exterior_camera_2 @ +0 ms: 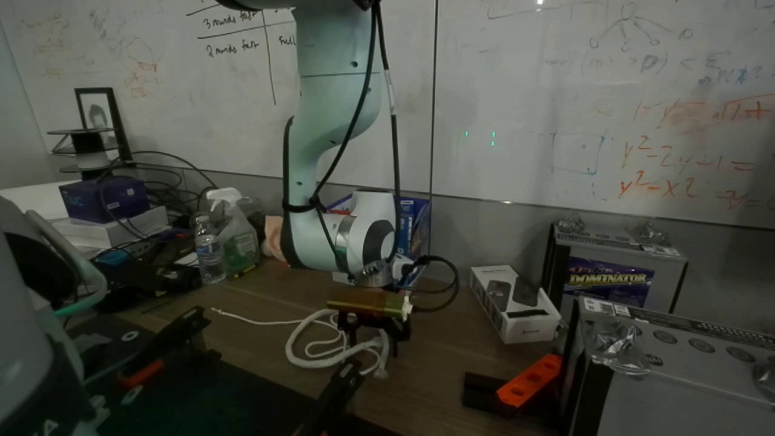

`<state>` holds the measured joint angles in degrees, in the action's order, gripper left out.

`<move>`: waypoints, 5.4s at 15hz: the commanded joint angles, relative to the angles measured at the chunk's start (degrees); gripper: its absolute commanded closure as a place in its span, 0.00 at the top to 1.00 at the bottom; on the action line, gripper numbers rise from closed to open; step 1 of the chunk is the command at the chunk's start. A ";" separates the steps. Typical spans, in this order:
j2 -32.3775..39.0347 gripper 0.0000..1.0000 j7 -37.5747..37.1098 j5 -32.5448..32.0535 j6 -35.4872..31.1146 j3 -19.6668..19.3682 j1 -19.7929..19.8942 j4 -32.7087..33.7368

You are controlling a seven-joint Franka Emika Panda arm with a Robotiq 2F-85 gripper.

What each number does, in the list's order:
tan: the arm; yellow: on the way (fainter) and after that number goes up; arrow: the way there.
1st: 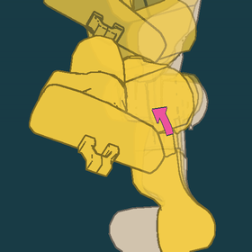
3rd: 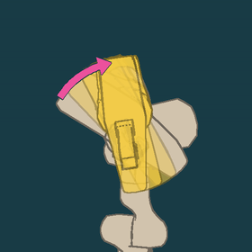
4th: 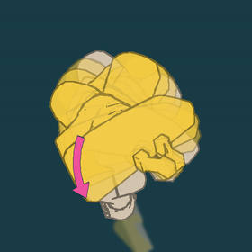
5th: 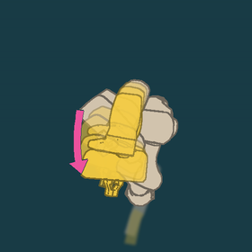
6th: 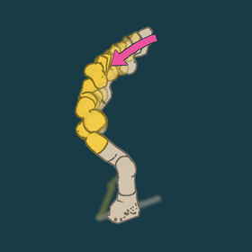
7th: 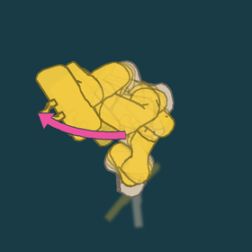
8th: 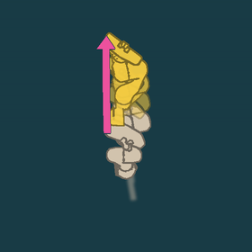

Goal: Put the strings in the blue box

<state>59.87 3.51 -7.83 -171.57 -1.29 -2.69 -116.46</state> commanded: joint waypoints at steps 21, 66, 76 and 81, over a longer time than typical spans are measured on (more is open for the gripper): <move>-0.27 0.06 -3.55 1.60 3.81 -1.91 -1.89 0.58; -28.03 0.05 -31.19 0.41 49.78 -0.49 -10.26 48.77; -27.11 0.05 -51.21 -19.06 31.63 -9.24 -15.87 40.03; -26.44 0.05 -51.69 -20.58 28.32 -8.26 -16.66 30.12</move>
<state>34.55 -47.16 -26.95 -140.56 -9.02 -18.24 -80.69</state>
